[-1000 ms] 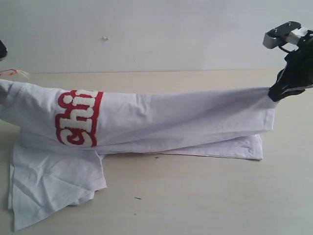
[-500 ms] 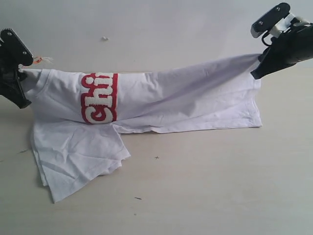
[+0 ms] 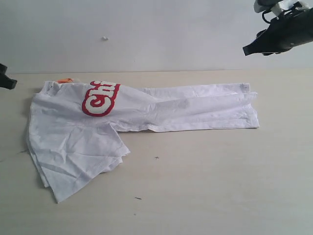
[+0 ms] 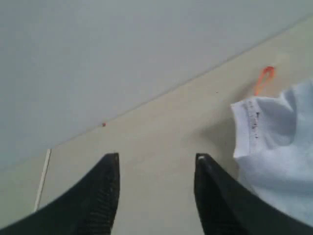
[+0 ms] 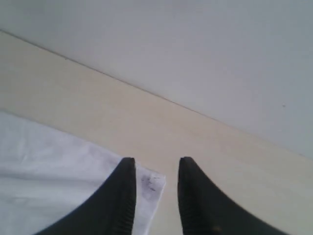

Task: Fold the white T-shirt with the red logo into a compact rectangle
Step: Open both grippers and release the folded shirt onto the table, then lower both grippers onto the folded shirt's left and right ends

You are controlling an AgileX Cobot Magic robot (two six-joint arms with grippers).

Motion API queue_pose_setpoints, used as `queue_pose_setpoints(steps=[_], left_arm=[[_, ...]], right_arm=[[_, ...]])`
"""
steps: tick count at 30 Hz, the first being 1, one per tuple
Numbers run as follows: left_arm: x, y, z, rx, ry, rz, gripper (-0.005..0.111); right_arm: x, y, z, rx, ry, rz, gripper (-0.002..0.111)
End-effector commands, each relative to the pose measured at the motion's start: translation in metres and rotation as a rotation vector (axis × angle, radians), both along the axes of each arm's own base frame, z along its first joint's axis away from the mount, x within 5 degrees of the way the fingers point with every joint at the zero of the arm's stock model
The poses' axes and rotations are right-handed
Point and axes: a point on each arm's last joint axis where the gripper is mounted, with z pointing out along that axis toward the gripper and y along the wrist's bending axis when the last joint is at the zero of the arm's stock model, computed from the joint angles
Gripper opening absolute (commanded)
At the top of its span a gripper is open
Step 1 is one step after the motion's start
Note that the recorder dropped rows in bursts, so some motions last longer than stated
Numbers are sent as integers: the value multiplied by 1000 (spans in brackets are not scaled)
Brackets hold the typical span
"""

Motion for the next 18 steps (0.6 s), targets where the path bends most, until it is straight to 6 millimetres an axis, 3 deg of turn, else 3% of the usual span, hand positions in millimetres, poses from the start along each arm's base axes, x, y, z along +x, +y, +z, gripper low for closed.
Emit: queue_pose_setpoints(steps=[1, 2, 4, 10, 13, 18], left_arm=[[-5, 7, -6, -259, 60, 176, 38], [-8, -3, -12, -296, 134, 178, 23], [-12, -22, -19, -290, 244, 138, 0], [-32, -84, -28, -218, 500, -33, 0], [-50, -124, -34, -142, 631, -170, 0], [-76, -153, -53, -101, 695, -254, 0]], right_arm=[[-1, 8, 11, 81, 70, 48, 14], [-2, 10, 11, 99, 103, 68, 2], [-7, 14, 8, 125, 161, 98, 0], [-21, 23, 1, 194, 334, 181, 0], [-26, 21, -2, 177, 395, 166, 0], [-33, 18, 3, 143, 448, 139, 0]])
